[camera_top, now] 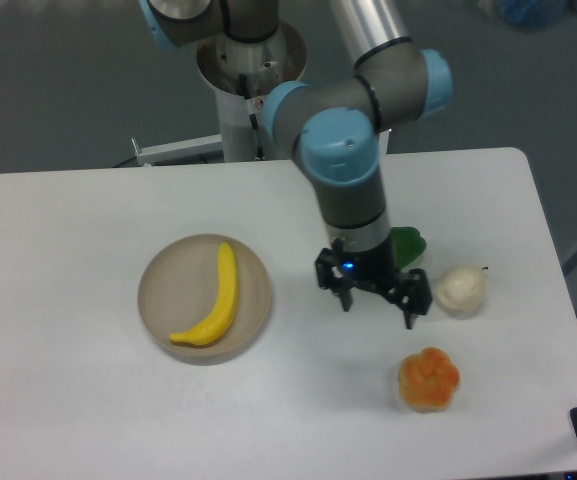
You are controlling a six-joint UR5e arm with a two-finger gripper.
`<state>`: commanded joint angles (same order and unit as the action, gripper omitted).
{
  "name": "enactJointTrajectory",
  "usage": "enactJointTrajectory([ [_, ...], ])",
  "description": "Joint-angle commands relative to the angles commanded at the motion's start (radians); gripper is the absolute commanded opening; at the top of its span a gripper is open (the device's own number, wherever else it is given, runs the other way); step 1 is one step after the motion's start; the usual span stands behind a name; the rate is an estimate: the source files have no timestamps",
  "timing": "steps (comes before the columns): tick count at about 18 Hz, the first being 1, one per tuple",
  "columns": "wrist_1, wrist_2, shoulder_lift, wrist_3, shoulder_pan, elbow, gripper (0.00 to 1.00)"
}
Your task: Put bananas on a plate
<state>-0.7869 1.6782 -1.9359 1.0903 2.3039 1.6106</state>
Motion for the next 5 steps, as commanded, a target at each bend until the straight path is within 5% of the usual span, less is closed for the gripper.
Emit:
enactJointTrajectory([
  [5,0.002,0.0,0.0,0.052,0.018,-0.001,1.0],
])
